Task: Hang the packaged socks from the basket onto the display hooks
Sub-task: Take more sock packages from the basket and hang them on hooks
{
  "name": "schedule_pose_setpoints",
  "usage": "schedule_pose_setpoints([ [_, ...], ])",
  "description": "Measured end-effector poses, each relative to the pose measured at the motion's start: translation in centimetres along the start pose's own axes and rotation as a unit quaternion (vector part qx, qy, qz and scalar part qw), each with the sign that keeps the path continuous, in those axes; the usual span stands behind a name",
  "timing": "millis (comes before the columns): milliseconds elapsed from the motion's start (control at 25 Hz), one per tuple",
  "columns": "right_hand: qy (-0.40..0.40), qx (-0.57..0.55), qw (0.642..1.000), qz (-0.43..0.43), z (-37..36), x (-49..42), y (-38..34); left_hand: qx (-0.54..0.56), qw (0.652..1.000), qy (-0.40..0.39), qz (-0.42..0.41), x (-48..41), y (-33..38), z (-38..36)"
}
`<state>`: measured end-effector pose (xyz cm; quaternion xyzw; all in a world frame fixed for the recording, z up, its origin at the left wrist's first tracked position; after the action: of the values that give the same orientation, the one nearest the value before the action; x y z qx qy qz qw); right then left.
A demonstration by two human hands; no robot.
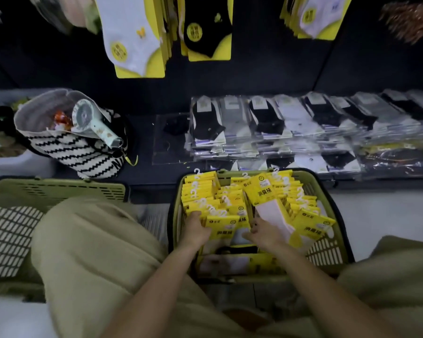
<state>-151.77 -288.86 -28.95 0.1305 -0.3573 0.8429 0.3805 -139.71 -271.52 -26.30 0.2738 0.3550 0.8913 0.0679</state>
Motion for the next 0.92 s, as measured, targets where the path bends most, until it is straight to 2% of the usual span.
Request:
schedule_pose_setpoints([
  [120, -0.056, 0.058, 0.997, 0.001, -2.8, -0.1, 2.2, -0.002, 1.000, 0.016, 0.001, 0.5, -0.8, -0.3],
  [200, -0.058, 0.131, 0.989, 0.021, -3.1, -0.1, 3.9, 0.012, 0.999, 0.034, -0.007, 0.7, -1.0, -0.2],
  [320, -0.066, 0.177, 0.981, 0.039, -3.6, -0.7, 6.1, 0.086, 0.992, 0.096, -0.002, 1.3, -1.1, 0.8],
  [480, -0.035, 0.344, 0.935, 0.083, -4.0, -1.8, 6.2, 0.182, 0.975, 0.116, 0.046, 2.0, -2.1, 1.9],
  [600, -0.032, 0.380, 0.916, 0.123, -4.4, -2.1, 5.5, 0.195, 0.973, 0.117, 0.034, 2.0, -1.8, 2.5],
  [720, -0.060, 0.366, 0.914, 0.162, -4.8, -1.2, 4.5, 0.136, 0.988, 0.040, -0.055, 2.1, 0.5, 0.1],
  [800, -0.061, 0.365, 0.911, 0.181, -4.5, -0.6, 3.8, 0.018, 0.993, -0.053, -0.102, 2.6, 1.4, -3.8],
  [920, -0.044, 0.363, 0.908, 0.205, -3.6, 0.6, 2.5, -0.185, 0.955, -0.180, -0.146, 3.3, 0.7, -9.8],
])
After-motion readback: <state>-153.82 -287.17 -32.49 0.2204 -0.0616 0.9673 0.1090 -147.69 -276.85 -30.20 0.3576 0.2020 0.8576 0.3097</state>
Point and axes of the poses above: each hand's wrist, its own x-axis away from the middle knuckle, its own z-axis out of the back of the hand, y = z × x, the point moved 8 cm from there along -x, towards the middle knuckle, and after that the axes turned 7 degrees about y, right-handed, at the moved point
